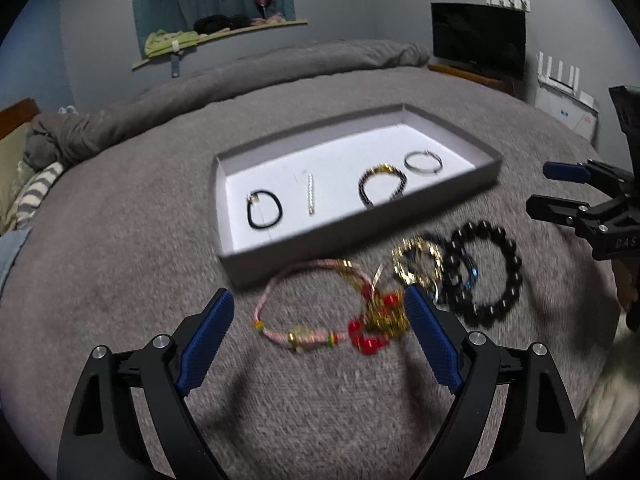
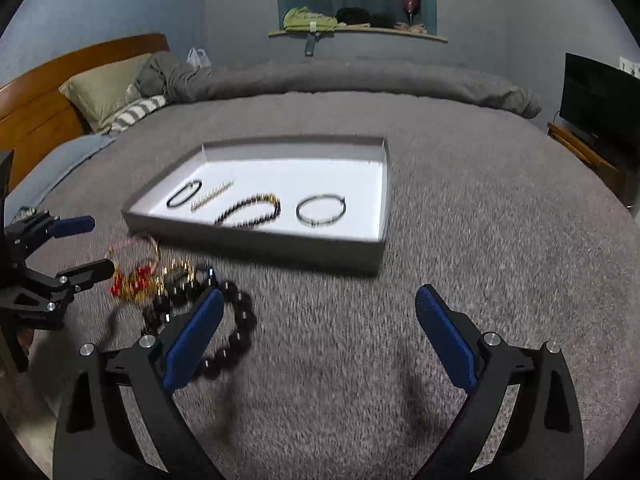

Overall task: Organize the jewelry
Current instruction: 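Withdraw both open tools from the tray back over the jewelry pile, then lower the right tool onto the large black bead bracelet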

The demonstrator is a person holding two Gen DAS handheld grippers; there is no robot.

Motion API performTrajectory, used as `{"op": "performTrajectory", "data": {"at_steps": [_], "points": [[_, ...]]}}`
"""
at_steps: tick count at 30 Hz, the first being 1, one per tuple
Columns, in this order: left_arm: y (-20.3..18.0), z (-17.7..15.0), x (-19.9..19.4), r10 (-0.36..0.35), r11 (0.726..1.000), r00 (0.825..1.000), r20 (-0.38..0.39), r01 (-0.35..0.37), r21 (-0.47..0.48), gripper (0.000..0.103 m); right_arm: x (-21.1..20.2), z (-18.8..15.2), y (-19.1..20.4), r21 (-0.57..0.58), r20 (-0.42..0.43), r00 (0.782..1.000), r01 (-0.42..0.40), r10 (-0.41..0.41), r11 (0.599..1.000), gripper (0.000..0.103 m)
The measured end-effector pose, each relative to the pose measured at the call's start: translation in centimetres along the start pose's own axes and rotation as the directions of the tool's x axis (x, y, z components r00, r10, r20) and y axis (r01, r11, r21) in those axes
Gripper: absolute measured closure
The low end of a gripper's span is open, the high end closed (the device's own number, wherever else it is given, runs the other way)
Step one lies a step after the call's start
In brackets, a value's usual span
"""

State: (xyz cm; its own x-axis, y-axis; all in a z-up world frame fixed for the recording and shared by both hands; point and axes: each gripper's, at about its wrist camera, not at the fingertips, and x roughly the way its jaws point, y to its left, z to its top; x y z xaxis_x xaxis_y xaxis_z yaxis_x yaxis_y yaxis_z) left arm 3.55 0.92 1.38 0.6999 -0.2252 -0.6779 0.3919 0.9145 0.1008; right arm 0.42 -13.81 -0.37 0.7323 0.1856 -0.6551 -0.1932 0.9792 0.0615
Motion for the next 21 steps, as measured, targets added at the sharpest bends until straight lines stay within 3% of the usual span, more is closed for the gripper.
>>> {"op": "performTrajectory", "data": {"at_steps": [14, 21], "points": [[1.1, -1.3, 0.5, -0.006, 0.999, 1.000, -0.024, 0.005, -0.036, 0.014, 1.4, -0.8, 2.3, -0.066, -0.052, 0.998, -0.036, 0.032, 0.997, 0.010], [0.8, -1.2, 0.8, -0.007, 1.000, 1.000, -0.030, 0.006, -0.019, 0.014, 2.5, -1.0, 3.2, -0.071, -0.073, 0.996, -0.056, 0.050, 0.996, 0.034]]}}
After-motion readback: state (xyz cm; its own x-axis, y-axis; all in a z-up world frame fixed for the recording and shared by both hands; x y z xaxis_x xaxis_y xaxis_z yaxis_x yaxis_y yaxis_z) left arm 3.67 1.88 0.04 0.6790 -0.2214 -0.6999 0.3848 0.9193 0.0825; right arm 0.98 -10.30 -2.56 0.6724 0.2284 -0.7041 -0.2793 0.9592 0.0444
